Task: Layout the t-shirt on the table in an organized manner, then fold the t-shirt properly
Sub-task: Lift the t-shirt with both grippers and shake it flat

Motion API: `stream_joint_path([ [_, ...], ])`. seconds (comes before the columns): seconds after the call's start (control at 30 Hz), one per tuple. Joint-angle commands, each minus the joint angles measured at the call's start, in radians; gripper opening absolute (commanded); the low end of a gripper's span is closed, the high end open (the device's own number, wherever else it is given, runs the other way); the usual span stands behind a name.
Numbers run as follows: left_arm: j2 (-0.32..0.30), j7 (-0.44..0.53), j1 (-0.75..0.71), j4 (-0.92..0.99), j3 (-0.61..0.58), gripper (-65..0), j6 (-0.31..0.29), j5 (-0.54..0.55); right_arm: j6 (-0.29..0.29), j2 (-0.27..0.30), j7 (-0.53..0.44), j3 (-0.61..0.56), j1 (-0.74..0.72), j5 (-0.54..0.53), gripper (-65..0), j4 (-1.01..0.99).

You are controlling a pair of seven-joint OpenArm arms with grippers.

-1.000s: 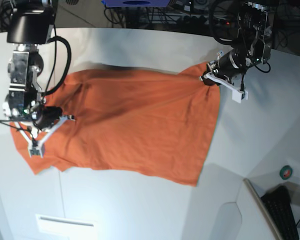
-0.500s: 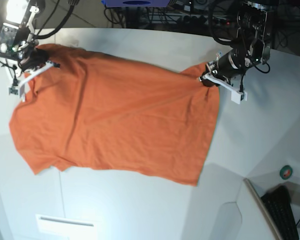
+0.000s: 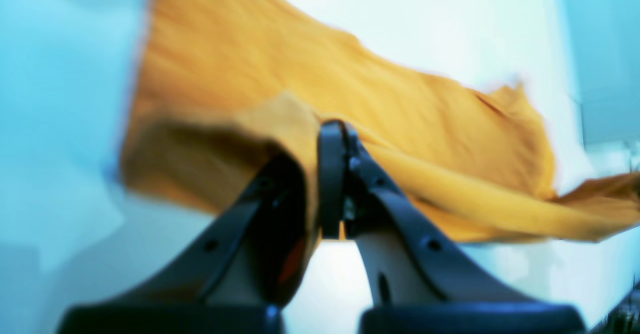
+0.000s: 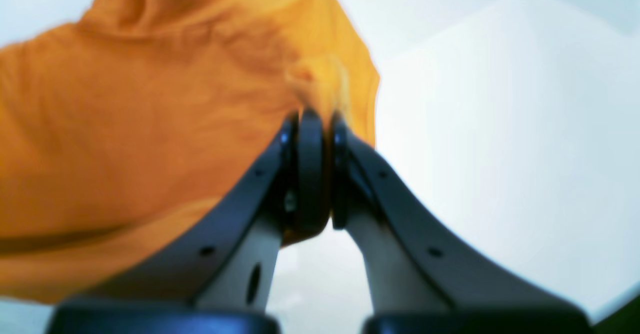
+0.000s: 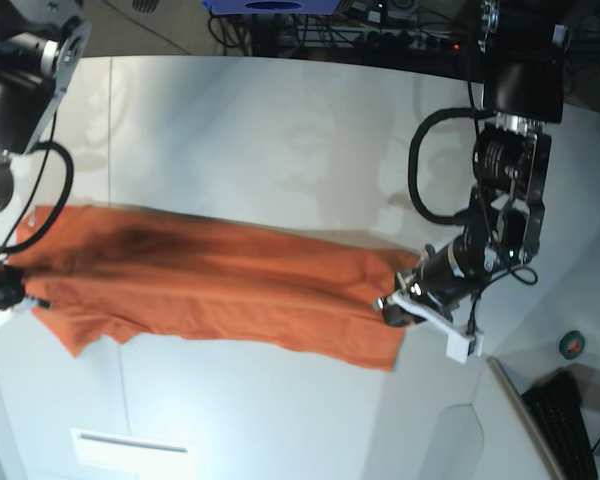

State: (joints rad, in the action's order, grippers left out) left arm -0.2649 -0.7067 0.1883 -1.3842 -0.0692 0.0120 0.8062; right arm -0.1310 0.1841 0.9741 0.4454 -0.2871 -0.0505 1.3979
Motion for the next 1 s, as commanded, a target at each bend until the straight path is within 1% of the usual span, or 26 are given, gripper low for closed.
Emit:
stream_joint_path([
  [0.0, 0.000, 0.022, 0.075, 0.035, -0.007, -65.0, -0.008, 0.011, 0.003, 0.032, -0.034, 0.002, -0.080, 0.013, -65.0, -0.041],
  [0.13, 0.048, 0.025, 0.277, 0.231, -0.019, -65.0, -0.008, 0.009, 0.001, 0.084, -0.148, 0.000, -0.261, 0.013, -65.0, -0.254],
  [0.2, 0.069, 0.026, 0.373, 0.300, -0.019, -65.0, -0.008, 0.009, 0.001, 0.104, -0.177, 0.000, -0.341, 0.013, -65.0, -0.315],
  [0.33, 0.095, 0.028, 0.551, 0.389, -0.007, -65.0, -0.010, 0.009, 0.001, 0.130, -0.183, 0.000, -0.478, 0.013, -65.0, -0.345],
  [0.4, 0.102, 0.028, 0.632, 0.404, -0.007, -65.0, -0.010, 0.014, 0.001, 0.136, -0.183, 0.000, -0.545, 0.013, -65.0, -0.343],
  [0.43, 0.109, 0.028, 0.673, 0.404, -0.007, -65.0, -0.010, 0.017, 0.000, 0.151, -0.179, -0.001, -0.582, 0.013, -65.0, -0.342],
  [0.53, 0.131, 0.026, 0.753, 0.404, -0.004, -65.0, -0.010, 0.017, -0.002, 0.171, -0.174, -0.073, -0.667, 0.013, -65.0, -0.338],
  [0.57, 0.131, 0.026, 0.765, 0.404, -0.004, -65.0, -0.010, 0.017, -0.002, 0.185, -0.148, -0.104, -0.682, 0.013, -65.0, -0.318],
  [0.6, 0.131, 0.026, 0.770, 0.404, -0.002, -65.0, -0.010, 0.018, -0.002, 0.190, -0.113, -0.127, -0.685, 0.013, -65.0, -0.288],
  [0.67, 0.128, 0.023, 0.758, 0.404, 0.038, -65.0, -0.010, 0.018, -0.002, 0.186, -0.040, -0.150, -0.673, 0.011, -65.0, -0.206],
  [0.77, 0.128, 0.020, 0.656, 0.354, 0.087, -65.0, -0.011, 0.018, -0.002, 0.186, 0.030, -0.147, -0.567, 0.011, -65.0, -0.075],
  [0.83, 0.114, 0.020, 0.551, 0.271, 0.093, -65.0, -0.011, 0.018, -0.002, 0.183, 0.047, -0.145, -0.458, 0.011, -65.0, 0.010],
  [0.9, 0.088, 0.020, 0.451, 0.182, 0.095, -65.0, -0.011, 0.018, -0.002, 0.162, 0.049, -0.145, -0.340, 0.011, -65.0, 0.076],
  [0.97, 0.063, 0.020, 0.340, 0.136, 0.093, -65.0, -0.011, 0.015, -0.002, 0.142, 0.047, -0.145, -0.217, 0.011, -65.0, 0.110],
])
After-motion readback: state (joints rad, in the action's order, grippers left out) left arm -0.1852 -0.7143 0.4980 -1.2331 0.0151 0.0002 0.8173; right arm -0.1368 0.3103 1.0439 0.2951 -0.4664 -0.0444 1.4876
